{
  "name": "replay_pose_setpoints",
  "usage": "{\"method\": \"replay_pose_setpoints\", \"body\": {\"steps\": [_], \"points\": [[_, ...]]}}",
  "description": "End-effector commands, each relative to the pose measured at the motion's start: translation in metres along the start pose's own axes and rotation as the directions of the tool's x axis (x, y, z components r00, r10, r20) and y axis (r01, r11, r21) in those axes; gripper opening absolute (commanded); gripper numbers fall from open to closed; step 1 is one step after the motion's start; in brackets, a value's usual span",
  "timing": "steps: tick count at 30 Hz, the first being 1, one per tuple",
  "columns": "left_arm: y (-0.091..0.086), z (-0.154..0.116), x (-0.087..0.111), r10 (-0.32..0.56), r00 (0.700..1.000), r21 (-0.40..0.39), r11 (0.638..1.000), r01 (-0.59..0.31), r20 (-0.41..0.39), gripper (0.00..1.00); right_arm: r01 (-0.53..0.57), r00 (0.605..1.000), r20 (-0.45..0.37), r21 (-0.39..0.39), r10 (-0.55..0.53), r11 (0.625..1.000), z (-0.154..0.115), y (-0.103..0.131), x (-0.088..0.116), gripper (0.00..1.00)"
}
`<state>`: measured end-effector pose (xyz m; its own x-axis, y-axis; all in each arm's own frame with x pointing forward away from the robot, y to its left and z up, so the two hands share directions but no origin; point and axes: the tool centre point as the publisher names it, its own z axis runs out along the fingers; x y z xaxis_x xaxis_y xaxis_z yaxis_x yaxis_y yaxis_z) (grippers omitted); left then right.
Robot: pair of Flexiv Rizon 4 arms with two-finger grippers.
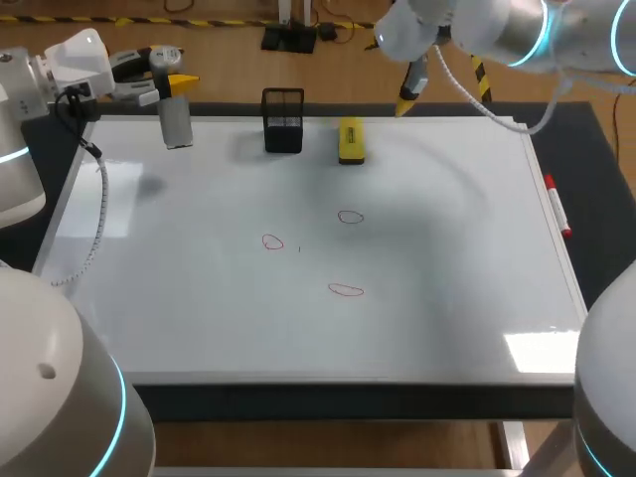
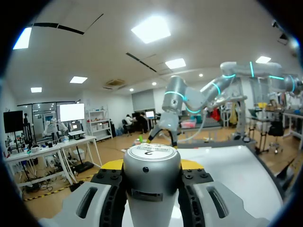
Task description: Pick up the inspection probe, press it on each red-marked spot on the whiteboard one by one, put down the probe, pick up the eraser, and wipe off all the red marks.
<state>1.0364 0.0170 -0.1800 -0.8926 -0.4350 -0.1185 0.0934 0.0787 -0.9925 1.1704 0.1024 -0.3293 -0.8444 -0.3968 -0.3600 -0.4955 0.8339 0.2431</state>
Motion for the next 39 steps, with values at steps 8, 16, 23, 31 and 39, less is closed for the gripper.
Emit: {"method": "replay_pose_setpoints", "body": {"steps": [8, 16, 23, 31, 39], "points": [[-0.001, 0.000, 0.000, 0.001, 1.000, 0.001, 1.000, -0.001, 0.002, 0.00, 0.232, 0.932, -0.319, 0.151, -0.175, 0.961, -0.006, 0.004, -0.003, 1.00], [-0.001, 0.000, 0.000, 0.001, 1.000, 0.001, 1.000, -0.001, 0.002, 0.00, 0.232, 0.932, -0.319, 0.151, -0.175, 0.961, -0.006, 0.004, -0.003, 1.00], [-0.001, 0.000, 0.000, 0.001, 1.000, 0.001, 1.000, -0.001, 0.002, 0.00, 0.350, 0.892, -0.343, 0.109, -0.295, 0.930, 0.003, 0.012, 0.004, 1.00], [-0.001, 0.000, 0.000, 0.001, 1.000, 0.001, 1.000, -0.001, 0.002, 0.00, 0.504, 0.817, -0.342, 0.030, -0.465, 0.863, 0.017, 0.014, 0.019, 1.00], [-0.001, 0.000, 0.000, 0.001, 1.000, 0.001, 1.000, -0.001, 0.002, 0.00, 0.673, 0.679, -0.349, -0.058, -0.646, 0.738, 0.040, 0.021, 0.039, 1.00]]}}
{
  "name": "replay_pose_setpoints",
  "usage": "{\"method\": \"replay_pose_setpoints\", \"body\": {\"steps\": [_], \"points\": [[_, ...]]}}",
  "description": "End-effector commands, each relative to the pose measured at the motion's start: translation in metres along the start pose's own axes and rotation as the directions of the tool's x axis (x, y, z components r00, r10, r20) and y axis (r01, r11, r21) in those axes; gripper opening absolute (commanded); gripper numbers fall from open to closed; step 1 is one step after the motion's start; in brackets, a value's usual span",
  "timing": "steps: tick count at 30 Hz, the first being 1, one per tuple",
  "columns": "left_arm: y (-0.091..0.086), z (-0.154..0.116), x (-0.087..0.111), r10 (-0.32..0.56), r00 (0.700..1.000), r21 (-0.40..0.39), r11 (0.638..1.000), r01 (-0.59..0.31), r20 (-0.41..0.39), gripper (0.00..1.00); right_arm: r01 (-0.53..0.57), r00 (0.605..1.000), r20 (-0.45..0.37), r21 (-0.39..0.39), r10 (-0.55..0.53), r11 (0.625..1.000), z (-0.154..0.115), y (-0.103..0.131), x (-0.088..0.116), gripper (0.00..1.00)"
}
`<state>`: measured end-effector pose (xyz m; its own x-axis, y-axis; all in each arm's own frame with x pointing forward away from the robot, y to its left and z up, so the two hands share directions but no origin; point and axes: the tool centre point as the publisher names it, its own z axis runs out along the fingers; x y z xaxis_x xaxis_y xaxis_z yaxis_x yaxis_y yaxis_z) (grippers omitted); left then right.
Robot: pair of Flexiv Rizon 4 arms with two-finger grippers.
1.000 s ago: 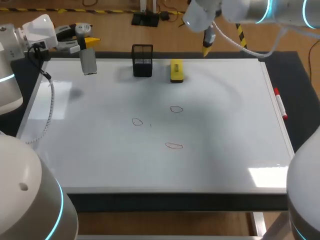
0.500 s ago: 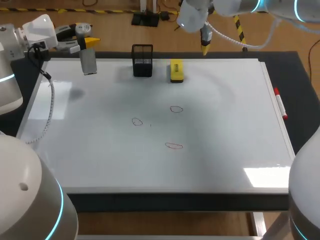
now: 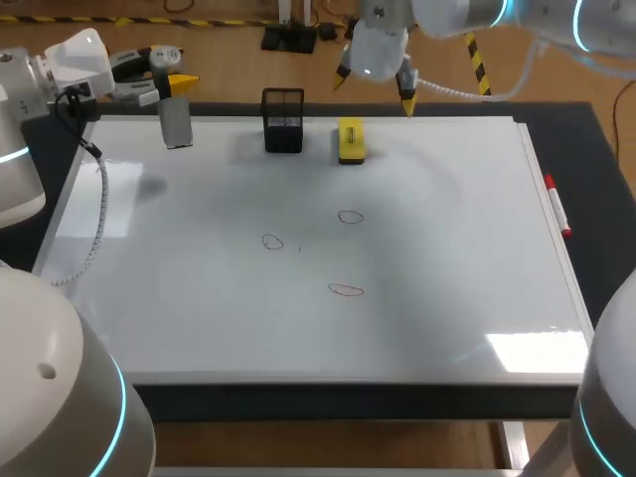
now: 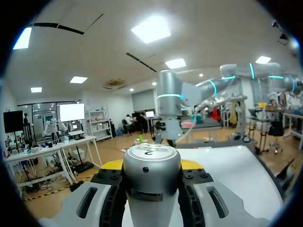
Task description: Pick up the inspection probe, press it on each red-marked spot on the whiteboard one by one, put down the probe, pick up the eraser, and wipe off all the red marks.
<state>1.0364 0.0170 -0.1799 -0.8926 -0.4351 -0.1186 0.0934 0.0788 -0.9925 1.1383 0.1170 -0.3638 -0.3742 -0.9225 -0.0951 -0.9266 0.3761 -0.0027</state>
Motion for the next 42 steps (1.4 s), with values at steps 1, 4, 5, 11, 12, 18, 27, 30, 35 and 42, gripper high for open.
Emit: {"method": "replay_pose_setpoints", "body": {"steps": [1, 4, 5, 11, 12, 18, 27, 30, 35, 42], "points": [[-0.001, 0.000, 0.000, 0.001, 1.000, 0.001, 1.000, -0.001, 0.002, 0.00, 0.087, 0.996, -0.014, 0.005, -0.087, 0.996, 0.013, 0.006, -0.001, 1.00], [-0.001, 0.000, 0.000, 0.001, 1.000, 0.001, 1.000, -0.001, 0.002, 0.00, 0.166, 0.986, -0.023, 0.002, -0.166, 0.986, 0.019, 0.012, -0.001, 1.00], [-0.001, 0.000, 0.000, 0.001, 1.000, 0.001, 1.000, -0.001, 0.002, 0.00, 0.181, 0.983, -0.021, -0.001, -0.181, 0.983, 0.020, 0.013, -0.002, 1.00], [-0.001, 0.000, 0.000, 0.001, 1.000, 0.001, 1.000, -0.001, 0.002, 0.00, 0.278, 0.960, -0.041, -0.007, -0.278, 0.960, 0.031, 0.021, -0.005, 1.00], [-0.001, 0.000, 0.000, 0.001, 1.000, 0.001, 1.000, -0.001, 0.002, 0.00, 0.278, 0.960, -0.043, -0.010, -0.278, 0.961, 0.032, 0.022, -0.006, 1.00], [-0.001, 0.000, 0.000, 0.001, 1.000, 0.001, 1.000, -0.001, 0.002, 0.00, 0.298, 0.953, -0.058, -0.022, -0.299, 0.954, 0.041, 0.023, -0.011, 1.00], [-0.001, 0.000, 0.000, 0.001, 1.000, 0.001, 1.000, -0.001, 0.002, 0.00, 0.362, 0.930, -0.059, -0.027, -0.363, 0.932, 0.050, 0.031, -0.022, 1.00], [-0.001, 0.000, 0.000, 0.001, 1.000, 0.001, 1.000, -0.001, 0.002, 0.00, 0.365, 0.928, -0.062, -0.031, -0.367, 0.930, 0.052, 0.031, -0.023, 1.00], [-0.001, 0.000, 0.000, 0.001, 1.000, 0.001, 1.000, -0.001, 0.002, 0.00, 0.370, 0.926, -0.064, -0.038, -0.372, 0.928, 0.055, 0.033, -0.022, 1.00], [-0.001, 0.000, 0.000, 0.001, 1.000, 0.001, 1.000, -0.001, 0.002, 0.00, 0.362, 0.929, -0.065, -0.048, -0.364, 0.931, 0.058, 0.035, -0.021, 0.99]]}}
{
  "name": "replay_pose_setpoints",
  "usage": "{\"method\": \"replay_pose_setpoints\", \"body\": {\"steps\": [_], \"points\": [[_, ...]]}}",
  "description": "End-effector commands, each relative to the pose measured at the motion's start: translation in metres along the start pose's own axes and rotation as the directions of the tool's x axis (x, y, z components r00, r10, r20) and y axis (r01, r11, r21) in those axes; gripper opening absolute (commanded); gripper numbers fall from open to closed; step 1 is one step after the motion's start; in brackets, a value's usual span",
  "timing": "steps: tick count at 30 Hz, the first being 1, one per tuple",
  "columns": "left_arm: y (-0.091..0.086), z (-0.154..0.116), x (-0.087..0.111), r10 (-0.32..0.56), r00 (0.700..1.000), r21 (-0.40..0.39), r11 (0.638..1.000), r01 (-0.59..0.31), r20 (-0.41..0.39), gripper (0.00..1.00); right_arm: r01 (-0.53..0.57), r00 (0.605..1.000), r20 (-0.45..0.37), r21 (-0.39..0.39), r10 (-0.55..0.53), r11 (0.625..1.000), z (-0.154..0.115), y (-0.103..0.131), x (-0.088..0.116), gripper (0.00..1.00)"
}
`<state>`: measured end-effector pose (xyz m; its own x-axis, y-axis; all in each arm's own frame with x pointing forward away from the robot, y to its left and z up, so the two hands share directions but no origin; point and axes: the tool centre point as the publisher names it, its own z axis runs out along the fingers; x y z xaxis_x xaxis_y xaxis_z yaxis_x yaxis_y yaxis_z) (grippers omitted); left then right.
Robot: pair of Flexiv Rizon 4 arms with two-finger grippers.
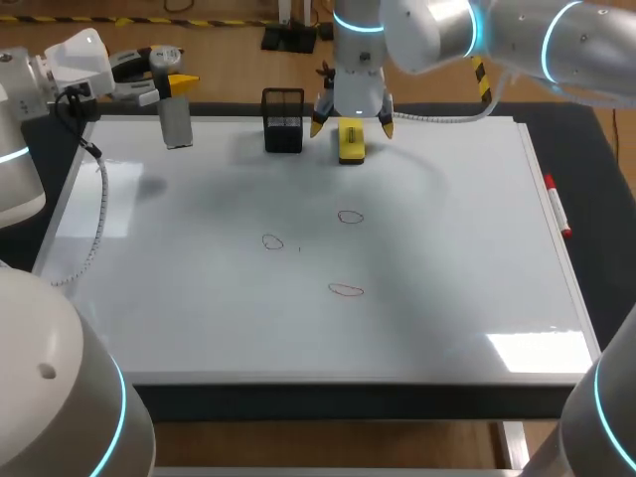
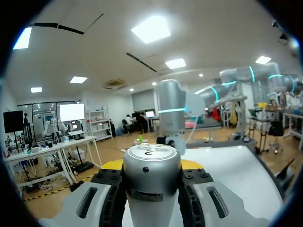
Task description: Pick up the inspection probe, press it on each red-marked spot on the whiteboard one by one, put down the probe, pick up the eraser, and wipe off all the red marks.
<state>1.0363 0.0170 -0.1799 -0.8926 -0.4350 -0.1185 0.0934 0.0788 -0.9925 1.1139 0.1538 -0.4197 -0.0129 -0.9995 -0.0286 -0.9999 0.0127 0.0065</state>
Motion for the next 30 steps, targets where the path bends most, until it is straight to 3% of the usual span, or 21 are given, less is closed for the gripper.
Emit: {"method": "replay_pose_setpoints", "body": {"steps": [1, 2, 18, 25, 30], "points": [[-0.001, 0.000, 0.000, 0.001, 1.000, 0.001, 1.000, -0.001, 0.002, 0.00, -0.004, 1.000, -0.004, -0.009, 0.004, 1.000, 0.000, -0.001, -0.001, 0.32], [-0.001, 0.000, 0.000, 0.001, 1.000, 0.001, 1.000, -0.001, 0.002, 0.00, -0.001, 1.000, -0.007, -0.008, 0.001, 1.000, -0.001, -0.001, 0.000, 0.00], [-0.001, 0.000, 0.000, 0.001, 1.000, 0.001, 1.000, -0.001, 0.002, 0.00, -0.065, 0.998, -0.025, 0.007, 0.065, 0.998, -0.027, 0.010, 0.003, 0.00], [-0.001, 0.000, 0.000, 0.001, 1.000, 0.001, 1.000, -0.001, 0.002, 0.00, -0.140, 0.990, -0.024, 0.039, 0.141, 0.989, -0.043, 0.018, 0.032, 0.00], [-0.001, 0.000, 0.000, 0.001, 1.000, 0.001, 1.000, -0.001, 0.002, 0.00, -0.274, 0.961, -0.028, 0.059, 0.276, 0.960, -0.049, 0.023, 0.063, 0.00]]}}
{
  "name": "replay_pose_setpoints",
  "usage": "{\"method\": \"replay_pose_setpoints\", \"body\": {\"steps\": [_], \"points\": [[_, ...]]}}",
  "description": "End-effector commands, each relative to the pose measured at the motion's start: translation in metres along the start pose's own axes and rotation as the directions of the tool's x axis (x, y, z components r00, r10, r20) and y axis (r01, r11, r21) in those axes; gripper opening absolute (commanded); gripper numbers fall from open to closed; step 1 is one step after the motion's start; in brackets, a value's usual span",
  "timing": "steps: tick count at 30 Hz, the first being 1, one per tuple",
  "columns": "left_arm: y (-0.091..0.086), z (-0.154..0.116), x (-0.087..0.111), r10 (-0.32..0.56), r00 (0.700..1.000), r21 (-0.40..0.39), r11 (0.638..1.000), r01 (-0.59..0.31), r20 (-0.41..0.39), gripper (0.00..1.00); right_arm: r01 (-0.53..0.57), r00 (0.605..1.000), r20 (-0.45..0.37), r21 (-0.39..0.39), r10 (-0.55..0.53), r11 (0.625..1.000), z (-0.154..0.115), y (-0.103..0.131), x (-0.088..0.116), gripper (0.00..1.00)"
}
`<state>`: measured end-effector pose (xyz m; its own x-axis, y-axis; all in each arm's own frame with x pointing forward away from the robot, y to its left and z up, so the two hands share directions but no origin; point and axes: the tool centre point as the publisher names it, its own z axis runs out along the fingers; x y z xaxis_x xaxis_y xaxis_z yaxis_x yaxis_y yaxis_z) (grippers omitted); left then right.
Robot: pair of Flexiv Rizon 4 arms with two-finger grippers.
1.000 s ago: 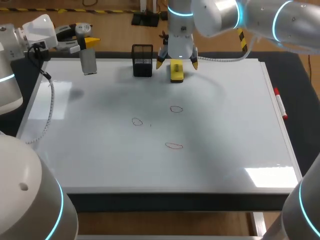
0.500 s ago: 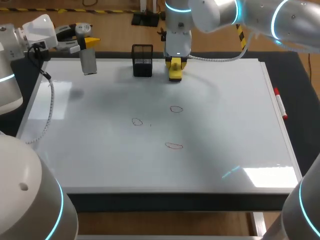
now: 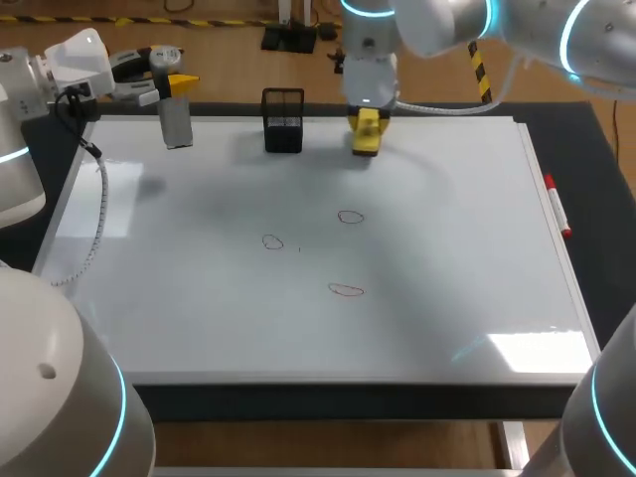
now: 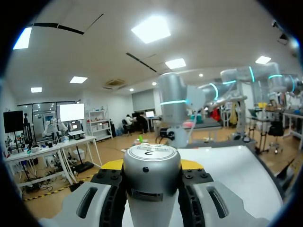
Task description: Pick up the inspection probe, press it on each red-marked spot on the whiteboard one by one, put down the probe, pick up the eraser, and wipe off all the red marks.
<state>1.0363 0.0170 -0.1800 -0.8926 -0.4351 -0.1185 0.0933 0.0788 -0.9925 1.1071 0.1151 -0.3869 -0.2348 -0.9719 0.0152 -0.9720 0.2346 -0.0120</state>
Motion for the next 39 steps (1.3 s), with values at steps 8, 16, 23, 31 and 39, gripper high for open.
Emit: {"method": "replay_pose_setpoints", "body": {"steps": [8, 16, 23, 31, 39], "points": [[-0.001, 0.000, 0.000, 0.001, 1.000, 0.001, 1.000, -0.001, 0.002, 0.00, -0.275, 0.961, 0.037, 0.026, 0.274, 0.961, -0.016, 0.010, 0.079, 0.00], [-0.001, 0.000, 0.000, 0.001, 1.000, 0.001, 1.000, -0.001, 0.002, 0.00, -0.402, 0.915, 0.051, 0.022, 0.401, 0.915, -0.014, 0.015, 0.124, 0.00], [-0.001, 0.000, 0.000, 0.001, 1.000, 0.001, 1.000, -0.001, 0.002, 0.00, -0.488, 0.872, 0.037, 0.003, 0.488, 0.873, -0.009, 0.021, 0.162, 0.00], [-0.001, 0.000, 0.000, 0.001, 1.000, 0.001, 1.000, -0.001, 0.002, 0.00, -0.545, 0.838, 0.018, -0.027, 0.546, 0.838, 0.002, 0.031, 0.188, 0.00], [-0.001, 0.000, 0.000, 0.001, 1.000, 0.001, 1.000, -0.001, 0.002, 0.00, -0.553, 0.832, 0.016, -0.039, 0.554, 0.832, 0.002, 0.039, 0.194, 0.00]]}}
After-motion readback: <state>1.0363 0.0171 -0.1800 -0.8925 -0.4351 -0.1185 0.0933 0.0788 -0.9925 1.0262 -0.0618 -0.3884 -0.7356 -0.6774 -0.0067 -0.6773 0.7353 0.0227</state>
